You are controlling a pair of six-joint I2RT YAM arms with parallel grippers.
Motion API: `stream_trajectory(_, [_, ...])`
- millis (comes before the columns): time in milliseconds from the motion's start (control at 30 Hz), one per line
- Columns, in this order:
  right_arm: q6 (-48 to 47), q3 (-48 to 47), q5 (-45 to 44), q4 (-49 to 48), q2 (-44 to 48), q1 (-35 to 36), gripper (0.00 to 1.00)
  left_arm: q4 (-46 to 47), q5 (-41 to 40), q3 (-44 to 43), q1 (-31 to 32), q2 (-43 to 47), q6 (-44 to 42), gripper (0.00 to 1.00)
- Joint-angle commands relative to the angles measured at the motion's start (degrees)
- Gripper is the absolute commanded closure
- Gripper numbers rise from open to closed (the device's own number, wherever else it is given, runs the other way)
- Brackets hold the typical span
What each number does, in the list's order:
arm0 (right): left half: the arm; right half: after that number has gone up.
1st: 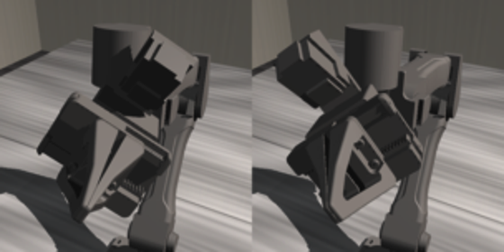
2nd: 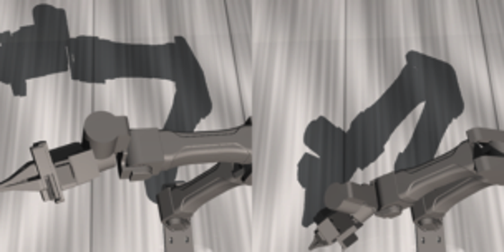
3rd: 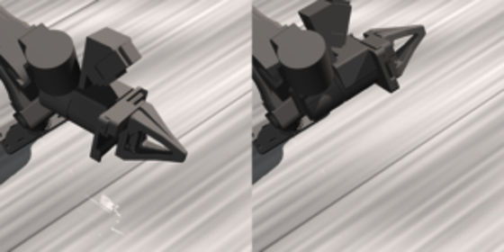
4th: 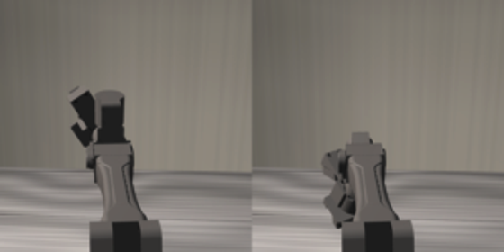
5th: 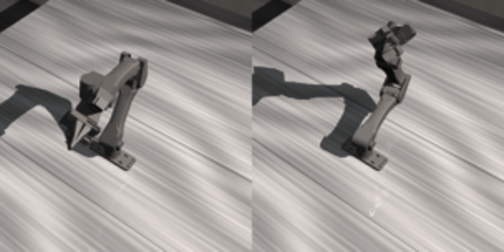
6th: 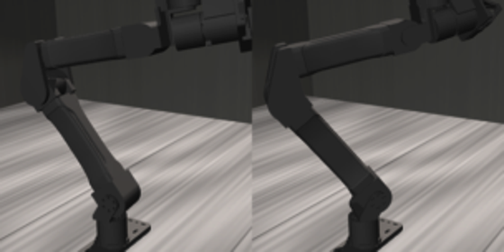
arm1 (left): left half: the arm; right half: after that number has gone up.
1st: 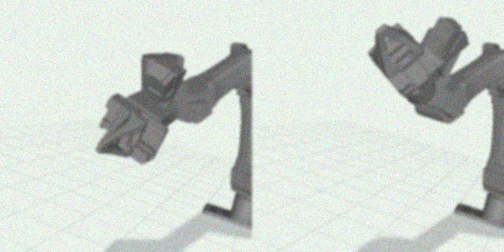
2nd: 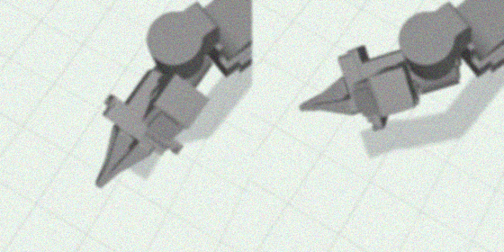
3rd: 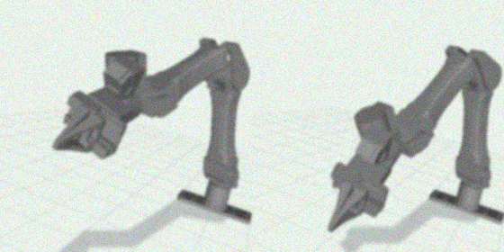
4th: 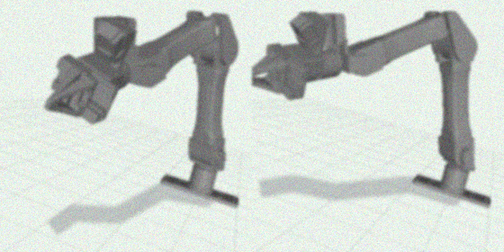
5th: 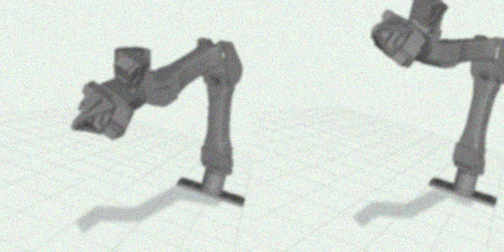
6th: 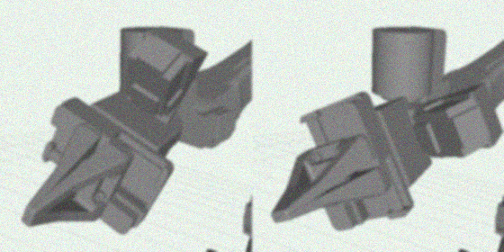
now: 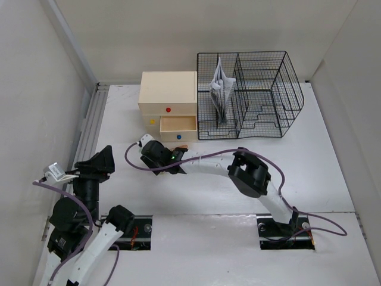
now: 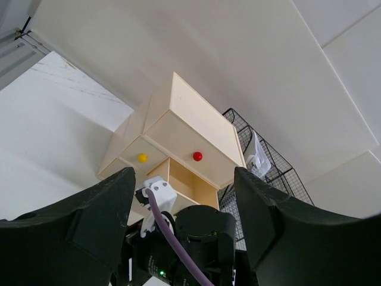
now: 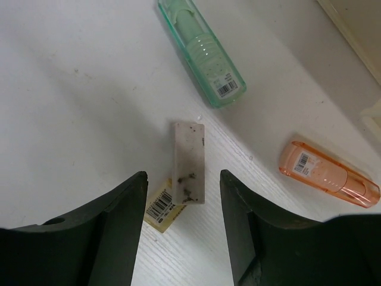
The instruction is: Organize the desk
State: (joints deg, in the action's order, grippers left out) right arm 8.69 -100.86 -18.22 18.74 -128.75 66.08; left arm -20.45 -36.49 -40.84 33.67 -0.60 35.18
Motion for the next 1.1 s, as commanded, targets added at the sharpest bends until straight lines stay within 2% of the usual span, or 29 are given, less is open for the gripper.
stream_trajectory(0, [1.95,-1.97,-2.61,-1.69,0.25,0.27,0.43,1.46,-0.51,0.23,0.17,0.69,-0.37,0.36])
stream_trajectory(533, [3.53,0.22,1.25,-1.69,-1.95,-0.25,0.50,1.46,-0.51,0.23,0.17,0.69,-0.37,0.34])
stream_trajectory(633, [3.53,0.22,1.25,-1.69,-1.95,-0.78,0.64,1.46,-0.51,0.23,0.17,0.69,-0.37,0.34])
stream_trajectory(667, [3.53,0.22,1.25,-1.69,-1.95,-0.78,0.81,1.46,-0.51,0.23,0.17,0.69,-0.37,0.34])
stream_trajectory(700, [3.53,0.22,1.25,-1.69,-1.95,-0.78,0.89,1.46,-0.51,0.23,0.17,0.69,-0.37,0.34])
stream_trajectory(767, [3.53,0.22,1.25,-1.69,-1.33,-0.78,0.99,1.46,-0.51,0.23,0.17,0.69,-0.37,0.34])
stream_trajectory(1067, [-2.71,2.86,1.25,-3.27,8.67,-0.78,1.00,1.46,-0.51,0.23,0.17,0.69,-0.37,0.34])
